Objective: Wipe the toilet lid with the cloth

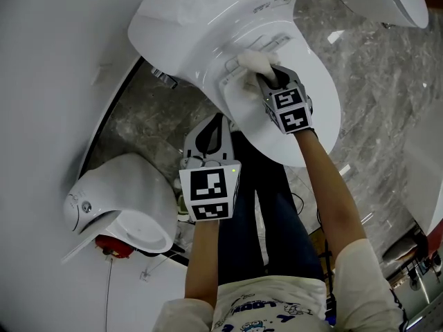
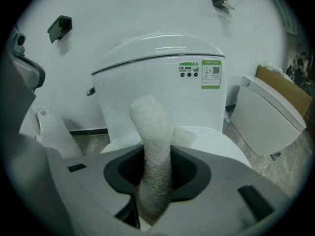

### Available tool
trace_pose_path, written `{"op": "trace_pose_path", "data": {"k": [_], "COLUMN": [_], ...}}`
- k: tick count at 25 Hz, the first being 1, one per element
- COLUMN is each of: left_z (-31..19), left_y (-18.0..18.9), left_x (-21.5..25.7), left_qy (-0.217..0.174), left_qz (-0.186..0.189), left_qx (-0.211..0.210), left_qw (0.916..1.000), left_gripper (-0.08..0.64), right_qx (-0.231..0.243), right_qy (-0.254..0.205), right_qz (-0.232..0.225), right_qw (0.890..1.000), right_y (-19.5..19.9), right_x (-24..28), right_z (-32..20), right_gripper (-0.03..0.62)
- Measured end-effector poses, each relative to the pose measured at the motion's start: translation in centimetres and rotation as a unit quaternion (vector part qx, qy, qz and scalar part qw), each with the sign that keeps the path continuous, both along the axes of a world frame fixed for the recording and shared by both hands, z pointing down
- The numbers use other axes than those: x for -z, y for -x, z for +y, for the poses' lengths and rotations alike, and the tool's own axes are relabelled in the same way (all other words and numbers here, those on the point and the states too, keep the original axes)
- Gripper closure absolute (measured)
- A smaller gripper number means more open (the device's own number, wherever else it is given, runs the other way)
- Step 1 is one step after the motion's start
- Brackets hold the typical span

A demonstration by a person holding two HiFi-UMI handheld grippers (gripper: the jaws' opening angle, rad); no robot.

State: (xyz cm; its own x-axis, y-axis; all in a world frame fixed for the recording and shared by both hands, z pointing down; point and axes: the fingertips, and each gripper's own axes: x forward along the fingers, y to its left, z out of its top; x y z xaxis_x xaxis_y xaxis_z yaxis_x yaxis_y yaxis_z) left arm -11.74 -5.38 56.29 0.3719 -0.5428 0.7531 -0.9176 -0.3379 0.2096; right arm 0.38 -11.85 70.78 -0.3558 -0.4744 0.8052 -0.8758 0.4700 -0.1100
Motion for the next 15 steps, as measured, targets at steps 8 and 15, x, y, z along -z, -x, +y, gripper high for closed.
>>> {"op": "trace_pose_path", "data": {"k": [8, 15], "left_z": [0.4, 0.8], "left_y": [-1.2, -2.4], "left_x": [0.1, 0.0], "left_qy": [0.000, -0.003], "left_qz": [0.000, -0.002], "left_qx": [-0.014, -0.032], "left_qw": [0.9999, 0.9995], "left_gripper": [0.555, 0.555], "right_qx": [-0.009, -0.029], "right_qy": [0.002, 0.006], "right_qz": [-0.004, -0.002], "right_qw": [1.000, 1.000], "right_y": [-2.0, -4.1], "right_x": [0.1, -0.2], "right_z": [2.9, 6.3], "right_gripper": [0.474, 0.474]}}
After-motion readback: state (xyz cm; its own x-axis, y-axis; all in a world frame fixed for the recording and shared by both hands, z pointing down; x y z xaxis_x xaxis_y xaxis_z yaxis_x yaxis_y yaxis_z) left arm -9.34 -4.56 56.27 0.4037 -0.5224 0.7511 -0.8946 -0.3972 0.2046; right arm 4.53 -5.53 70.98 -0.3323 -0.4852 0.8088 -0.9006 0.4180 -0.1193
